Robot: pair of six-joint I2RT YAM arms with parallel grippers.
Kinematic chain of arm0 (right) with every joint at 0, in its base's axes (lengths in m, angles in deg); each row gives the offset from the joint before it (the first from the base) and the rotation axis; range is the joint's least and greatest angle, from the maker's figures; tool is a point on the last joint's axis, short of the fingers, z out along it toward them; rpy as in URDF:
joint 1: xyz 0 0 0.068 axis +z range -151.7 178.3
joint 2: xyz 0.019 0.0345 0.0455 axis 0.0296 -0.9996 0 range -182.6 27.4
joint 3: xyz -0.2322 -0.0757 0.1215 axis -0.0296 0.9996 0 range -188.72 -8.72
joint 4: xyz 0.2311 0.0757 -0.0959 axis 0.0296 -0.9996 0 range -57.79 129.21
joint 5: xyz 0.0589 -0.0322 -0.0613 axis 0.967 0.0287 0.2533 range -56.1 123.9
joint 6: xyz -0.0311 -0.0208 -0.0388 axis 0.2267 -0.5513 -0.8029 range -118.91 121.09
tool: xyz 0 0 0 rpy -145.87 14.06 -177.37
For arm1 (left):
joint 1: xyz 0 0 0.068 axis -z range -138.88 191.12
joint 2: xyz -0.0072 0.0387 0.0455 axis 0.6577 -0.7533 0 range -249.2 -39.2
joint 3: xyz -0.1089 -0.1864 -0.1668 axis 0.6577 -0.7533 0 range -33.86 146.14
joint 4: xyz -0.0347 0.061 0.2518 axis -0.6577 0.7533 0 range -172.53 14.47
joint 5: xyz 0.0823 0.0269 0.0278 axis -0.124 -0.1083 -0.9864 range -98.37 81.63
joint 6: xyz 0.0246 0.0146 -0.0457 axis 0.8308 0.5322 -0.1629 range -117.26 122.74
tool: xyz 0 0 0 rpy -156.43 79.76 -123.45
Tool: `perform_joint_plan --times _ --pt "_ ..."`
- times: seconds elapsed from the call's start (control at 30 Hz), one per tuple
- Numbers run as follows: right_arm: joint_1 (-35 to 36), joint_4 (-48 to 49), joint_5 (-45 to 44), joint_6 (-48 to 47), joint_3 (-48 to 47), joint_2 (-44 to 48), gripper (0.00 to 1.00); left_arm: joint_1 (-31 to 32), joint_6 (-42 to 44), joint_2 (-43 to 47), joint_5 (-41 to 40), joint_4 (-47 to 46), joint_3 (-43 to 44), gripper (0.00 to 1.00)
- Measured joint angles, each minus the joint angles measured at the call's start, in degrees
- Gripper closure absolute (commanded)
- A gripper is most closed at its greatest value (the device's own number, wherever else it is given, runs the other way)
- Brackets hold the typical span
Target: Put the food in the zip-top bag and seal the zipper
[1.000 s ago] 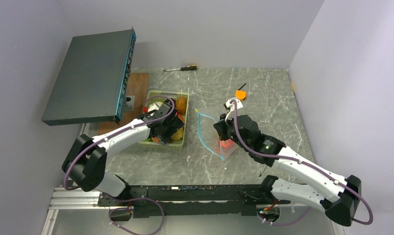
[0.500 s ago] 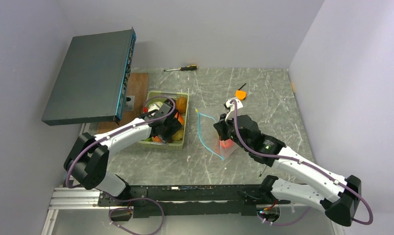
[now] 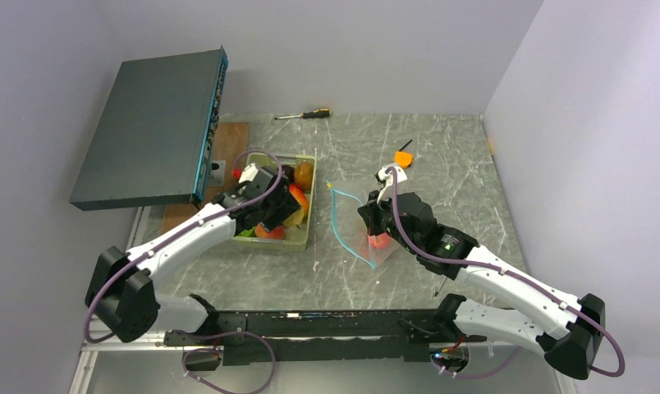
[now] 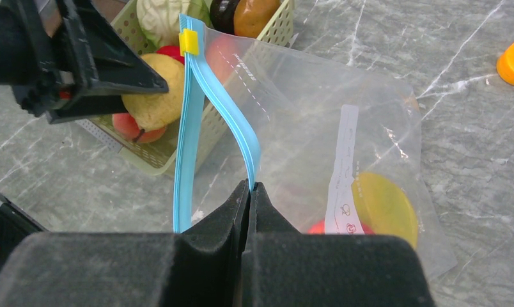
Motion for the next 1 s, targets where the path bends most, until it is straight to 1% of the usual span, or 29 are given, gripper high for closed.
perform_joint_plan --times 0.13,0.27,0.33,0.37,0.47,0.57,0.7,0.8,0.93,1.0 --pt "0.0 0.0 0.0 0.0 0.0 0.0 1.0 0.0 6.58 4.28 1.03 -0.17 0.83 0.47" --pt "0.0 0.0 0.02 0.0 0.0 0.0 1.0 0.0 15.65 9.01 7.43 -3.26 0.59 0.5" --pt "0.0 0.0 0.02 0.0 0.0 0.0 1.0 0.0 19.37 11.96 11.93 -6.73 -0.5 0.52" --pt "0.0 0.0 0.02 0.0 0.0 0.0 1.0 0.0 21.16 13.92 15.08 -9.77 -1.88 0.55" --pt "0.0 0.0 0.02 0.0 0.0 0.0 1.0 0.15 23.82 18.38 23.17 -17.29 -5.7 0.61" --pt "0.0 0.0 0.04 0.0 0.0 0.0 1.0 1.53 25.07 20.61 29.09 -23.91 -8.52 0.61" --pt "0.0 0.0 0.13 0.0 0.0 0.0 1.0 5.73 27.15 19.93 32.06 -27.78 -8.44 0.63" --pt "0.0 0.0 0.48 0.0 0.0 0.0 1.0 8.59 28.41 16.5 33.38 -28.65 -6.54 0.65" --pt "0.0 0.0 0.5 0.0 0.0 0.13 1.0 9.57 28.5 10.75 33.27 -28.65 -4.9 0.64" --pt "-0.09 -0.07 0.37 0.0 0.0 0.48 1.0 9.73 28.46 8.02 32.2 -27.19 -4.52 0.64"
